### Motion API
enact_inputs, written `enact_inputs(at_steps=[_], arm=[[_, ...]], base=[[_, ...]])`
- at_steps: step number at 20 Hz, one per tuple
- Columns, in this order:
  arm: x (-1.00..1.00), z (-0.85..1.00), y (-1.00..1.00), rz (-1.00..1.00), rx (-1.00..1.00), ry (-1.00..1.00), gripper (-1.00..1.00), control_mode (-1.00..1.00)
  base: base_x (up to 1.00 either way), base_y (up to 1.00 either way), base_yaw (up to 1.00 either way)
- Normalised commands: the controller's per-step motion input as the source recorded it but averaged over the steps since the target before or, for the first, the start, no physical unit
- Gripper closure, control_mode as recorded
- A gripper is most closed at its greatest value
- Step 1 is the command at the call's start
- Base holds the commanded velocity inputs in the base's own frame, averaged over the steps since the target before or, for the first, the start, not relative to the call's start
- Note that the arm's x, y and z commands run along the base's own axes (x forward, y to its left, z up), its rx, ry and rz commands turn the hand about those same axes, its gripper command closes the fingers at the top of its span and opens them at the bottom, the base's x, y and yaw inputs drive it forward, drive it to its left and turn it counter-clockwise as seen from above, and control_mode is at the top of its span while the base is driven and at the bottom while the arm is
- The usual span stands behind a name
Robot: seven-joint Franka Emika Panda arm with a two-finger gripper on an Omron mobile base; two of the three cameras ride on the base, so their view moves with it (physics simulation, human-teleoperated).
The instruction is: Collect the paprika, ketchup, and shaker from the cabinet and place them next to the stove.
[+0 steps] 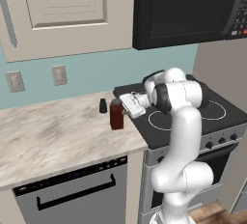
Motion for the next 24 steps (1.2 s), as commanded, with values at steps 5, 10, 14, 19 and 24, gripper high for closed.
enact_inputs(at_steps=[5,10,14,19,24], arm=[[0.0,0.26,-0.02,-0.01,0.0,0.0,-1.0,-1.0],[-0.01,0.25,-0.14,-0.01,0.0,0.0,-1.0,-1.0],[-0.11,0.27,-0.2,-0.01,0.0,-0.02,-1.0,-1.0],[-0.23,0.32,-0.2,-0.02,0.0,-0.06,-1.0,-1.0],[-0.59,0.31,-0.08,-0.05,0.0,-0.09,-1.0,-1.0]], base=[[0.0,0.0,0.0],[0.0,0.0,0.0],[0.0,0.0,0.0],[0.0,0.0,0.0],[0.0,0.0,0.0]])
